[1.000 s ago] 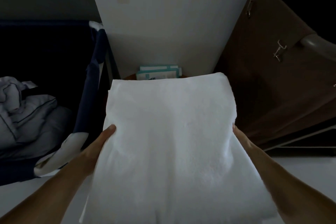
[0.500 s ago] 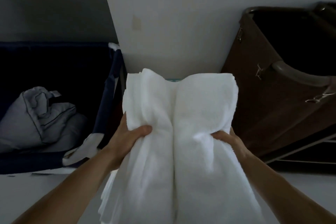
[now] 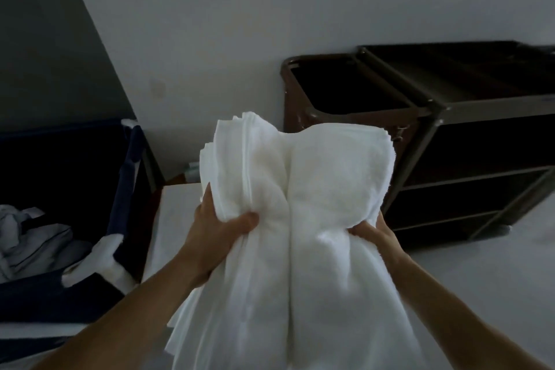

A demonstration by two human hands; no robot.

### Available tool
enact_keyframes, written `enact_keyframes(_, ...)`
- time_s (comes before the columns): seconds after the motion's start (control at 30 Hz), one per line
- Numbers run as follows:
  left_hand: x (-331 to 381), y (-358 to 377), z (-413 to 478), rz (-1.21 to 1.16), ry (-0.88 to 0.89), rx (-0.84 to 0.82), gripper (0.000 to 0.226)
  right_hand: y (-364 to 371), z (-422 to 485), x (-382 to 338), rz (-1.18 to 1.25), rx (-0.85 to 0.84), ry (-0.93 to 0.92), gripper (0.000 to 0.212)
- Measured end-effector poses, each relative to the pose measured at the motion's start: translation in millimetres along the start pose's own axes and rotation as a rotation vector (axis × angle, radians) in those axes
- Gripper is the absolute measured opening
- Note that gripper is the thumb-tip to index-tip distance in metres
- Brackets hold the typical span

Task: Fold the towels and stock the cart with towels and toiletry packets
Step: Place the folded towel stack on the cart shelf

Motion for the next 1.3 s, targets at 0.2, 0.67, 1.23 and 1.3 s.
enact_keyframes(0.2, 14, 112, -14, -0.002, 0.054, -0.074, 0.104, -89, -91, -24, -0.014, 0.118, -0.075, 0.066)
enact_keyframes(0.67, 39, 449, 66, -0.045, 0.105, -0.137, 0.1, -404, -188, -125, -0.122, 0.279, -0.156, 0.072)
enact_keyframes(1.23, -3, 565, 211, 0.06, 0.253, 0.137, 0.111, -616, -41, -134, -0.336, 0.214, -0.242, 0.073)
enact_keyframes(1.3, -14, 572, 234, 0.081, 0.256, 0.191, 0.106, -635, -12, -132, -0.338, 0.194, -0.266, 0.077)
Point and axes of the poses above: each hand's wrist, its own z-axis towards the middle knuckle, its own y-axis out of the palm, x = y × z, the point moved 8 cm from there along z, towards the middle knuckle, and after that the axes turned 9 degrees about -x, right-handed, at the moved point
